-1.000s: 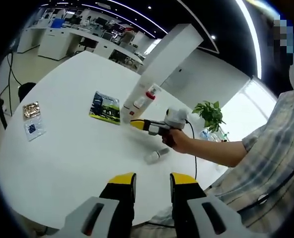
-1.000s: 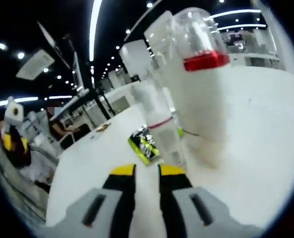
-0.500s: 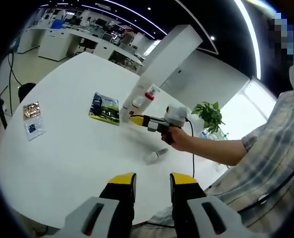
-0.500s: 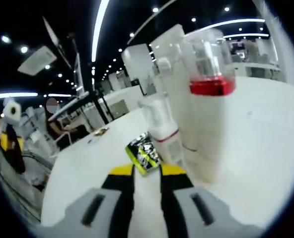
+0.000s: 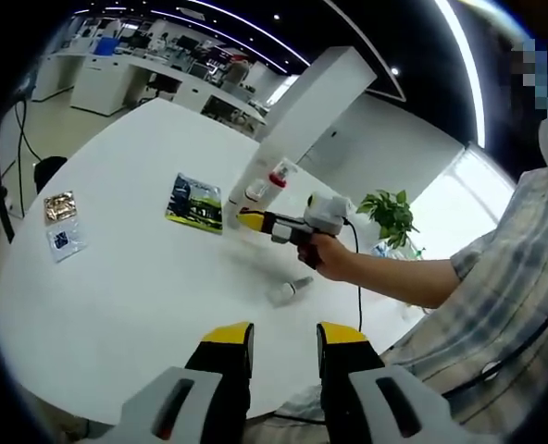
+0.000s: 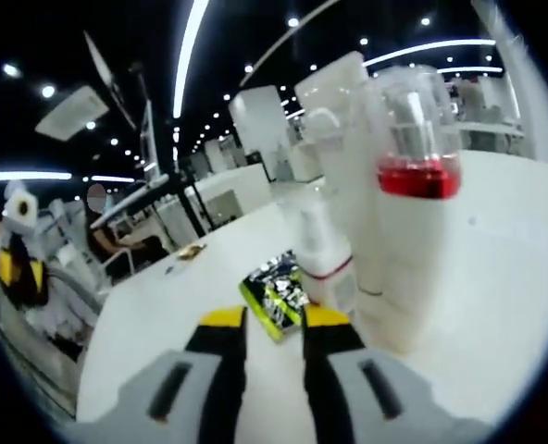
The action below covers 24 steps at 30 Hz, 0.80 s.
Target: Arrange the skincare products in the storage area until every visible bottle or jar stands upright without overlapping.
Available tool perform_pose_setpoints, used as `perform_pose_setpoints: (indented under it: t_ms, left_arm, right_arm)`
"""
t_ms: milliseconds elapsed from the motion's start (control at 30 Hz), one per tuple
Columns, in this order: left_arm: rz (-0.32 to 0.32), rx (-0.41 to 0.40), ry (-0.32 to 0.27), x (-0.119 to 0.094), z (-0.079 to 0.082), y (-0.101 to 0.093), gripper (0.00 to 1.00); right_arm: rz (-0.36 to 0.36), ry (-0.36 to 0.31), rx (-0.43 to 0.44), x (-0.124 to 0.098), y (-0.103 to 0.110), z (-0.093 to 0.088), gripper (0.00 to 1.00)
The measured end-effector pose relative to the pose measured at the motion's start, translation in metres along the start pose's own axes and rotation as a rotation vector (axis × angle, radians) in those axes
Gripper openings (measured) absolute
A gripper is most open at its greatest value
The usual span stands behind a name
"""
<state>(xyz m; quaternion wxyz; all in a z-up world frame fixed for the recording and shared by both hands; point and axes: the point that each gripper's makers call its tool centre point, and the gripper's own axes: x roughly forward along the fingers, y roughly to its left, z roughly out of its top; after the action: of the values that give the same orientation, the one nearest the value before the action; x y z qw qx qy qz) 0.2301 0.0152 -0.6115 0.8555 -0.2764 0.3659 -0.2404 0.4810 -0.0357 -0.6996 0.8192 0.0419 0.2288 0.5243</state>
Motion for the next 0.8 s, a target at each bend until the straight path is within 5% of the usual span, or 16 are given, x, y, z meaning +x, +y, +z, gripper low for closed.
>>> perform_pose_setpoints:
  t_ms: [800]
  left_arm:
    - [0.010, 0.014, -0.013, -0.014, -0.005, 0.001, 0.28]
  right_arm:
    - [-0.018, -0.029, -0.043, 0.011, 0.000, 0.010, 0.25]
